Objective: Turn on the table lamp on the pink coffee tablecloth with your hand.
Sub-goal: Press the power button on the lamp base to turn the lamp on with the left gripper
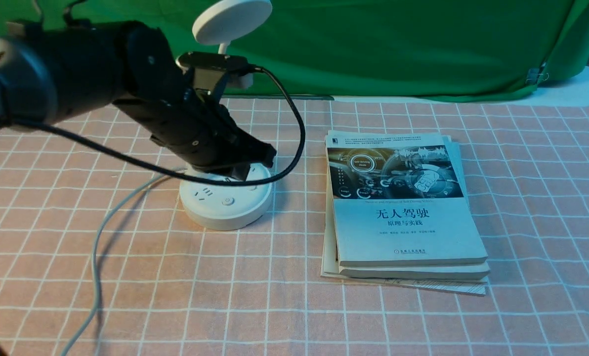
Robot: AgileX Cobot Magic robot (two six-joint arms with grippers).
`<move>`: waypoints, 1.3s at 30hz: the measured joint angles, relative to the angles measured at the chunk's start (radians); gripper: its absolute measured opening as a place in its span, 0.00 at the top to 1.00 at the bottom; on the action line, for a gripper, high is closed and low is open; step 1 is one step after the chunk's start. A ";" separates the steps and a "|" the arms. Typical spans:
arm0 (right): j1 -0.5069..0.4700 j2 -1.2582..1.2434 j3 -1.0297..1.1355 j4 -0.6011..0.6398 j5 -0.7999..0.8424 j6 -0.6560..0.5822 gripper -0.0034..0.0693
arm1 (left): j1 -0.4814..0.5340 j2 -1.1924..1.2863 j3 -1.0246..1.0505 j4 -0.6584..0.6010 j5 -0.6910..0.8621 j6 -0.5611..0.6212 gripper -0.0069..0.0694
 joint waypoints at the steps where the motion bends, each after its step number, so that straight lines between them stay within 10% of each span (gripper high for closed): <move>1: 0.000 0.000 0.000 0.000 0.000 0.000 0.63 | 0.000 0.027 -0.022 0.015 0.000 -0.011 0.92; 39: 0.000 0.000 0.000 0.000 0.000 0.000 0.63 | 0.000 0.279 -0.156 0.085 -0.020 -0.087 0.92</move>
